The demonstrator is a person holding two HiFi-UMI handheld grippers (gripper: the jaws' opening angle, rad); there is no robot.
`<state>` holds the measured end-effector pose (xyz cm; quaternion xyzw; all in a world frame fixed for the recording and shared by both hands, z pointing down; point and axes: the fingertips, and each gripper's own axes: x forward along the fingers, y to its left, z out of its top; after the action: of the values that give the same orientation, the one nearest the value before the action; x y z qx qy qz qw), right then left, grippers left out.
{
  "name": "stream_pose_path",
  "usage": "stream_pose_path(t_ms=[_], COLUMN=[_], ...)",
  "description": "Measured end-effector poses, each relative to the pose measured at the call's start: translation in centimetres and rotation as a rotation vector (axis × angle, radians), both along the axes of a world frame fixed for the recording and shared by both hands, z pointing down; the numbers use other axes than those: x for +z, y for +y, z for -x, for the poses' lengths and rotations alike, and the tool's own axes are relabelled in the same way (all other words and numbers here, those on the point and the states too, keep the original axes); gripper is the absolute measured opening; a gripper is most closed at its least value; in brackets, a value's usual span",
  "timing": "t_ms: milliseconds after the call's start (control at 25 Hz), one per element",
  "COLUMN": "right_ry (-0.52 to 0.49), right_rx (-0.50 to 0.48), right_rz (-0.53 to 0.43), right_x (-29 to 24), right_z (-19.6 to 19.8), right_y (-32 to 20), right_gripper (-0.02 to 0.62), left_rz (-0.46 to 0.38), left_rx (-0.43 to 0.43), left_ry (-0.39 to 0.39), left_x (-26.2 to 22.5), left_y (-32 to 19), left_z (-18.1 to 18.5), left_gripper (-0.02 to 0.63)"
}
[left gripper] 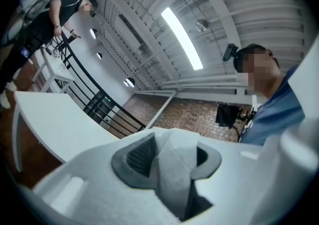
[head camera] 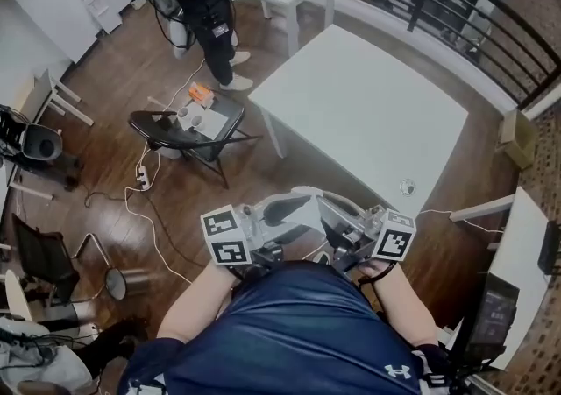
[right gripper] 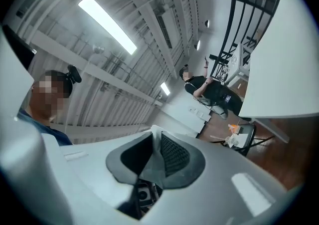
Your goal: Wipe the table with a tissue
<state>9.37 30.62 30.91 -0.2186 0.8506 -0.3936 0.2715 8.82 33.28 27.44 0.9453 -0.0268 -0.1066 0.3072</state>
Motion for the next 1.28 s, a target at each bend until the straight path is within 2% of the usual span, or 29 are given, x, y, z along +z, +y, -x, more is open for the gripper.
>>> stream_pose_path(t_ms=[120, 280, 520, 640, 840, 920, 1160, 1280], right_ry=[0.002, 0.021, 0.001, 0.004, 0.167, 0.213, 0.315, 0.400], right_rx=[0.068, 0.113, 0.215, 0.247, 0.354, 0.378, 0.435, 0.475], right_rz=[0.019, 0.026, 0.081, 0.068, 0.006, -0.002, 0.010, 0.019], right_x=[0.3, 1.0, 1.7, 1.1, 1.0, 1.3, 1.8, 2.4], right_z=[-2.1, -4.1, -8.4, -9.4, -9.2, -9.0, -7.2, -6.2], right_y=[0.3, 0.5, -0.3, -2.2, -6.9, -7.7, -14.3, -18.0], right_gripper=[0.046, 0.044, 0.017, 0.017, 0.017, 0.015, 0.017, 0.015], left_rz=[-0.048, -0.084, -0.092, -0.076, -0.097, -0.091, -0.046, -0.042], left_rx=[-0.045, -0.072, -0.159, -0.149, -0.109, -0.111, -0.137, -0.176], left_ry=[-0.089, -0.156, -0.245, -0.233, -0.192, -0.166, -0.112, -0.118], left_x=[1.0, 1.5, 2.3, 2.9, 2.7, 2.8, 3.3, 4.0], left_y=[0.0, 0.2, -0.8, -2.0, -5.1, -6.3, -14.7, -19.0], left_z=[-2.1, -3.9, -4.1, -4.1, -1.9, -0.8, 3.3, 5.8], left_gripper=[0.137, 0.141, 0.210, 0.216, 0.275, 0.278, 0.278, 0.262])
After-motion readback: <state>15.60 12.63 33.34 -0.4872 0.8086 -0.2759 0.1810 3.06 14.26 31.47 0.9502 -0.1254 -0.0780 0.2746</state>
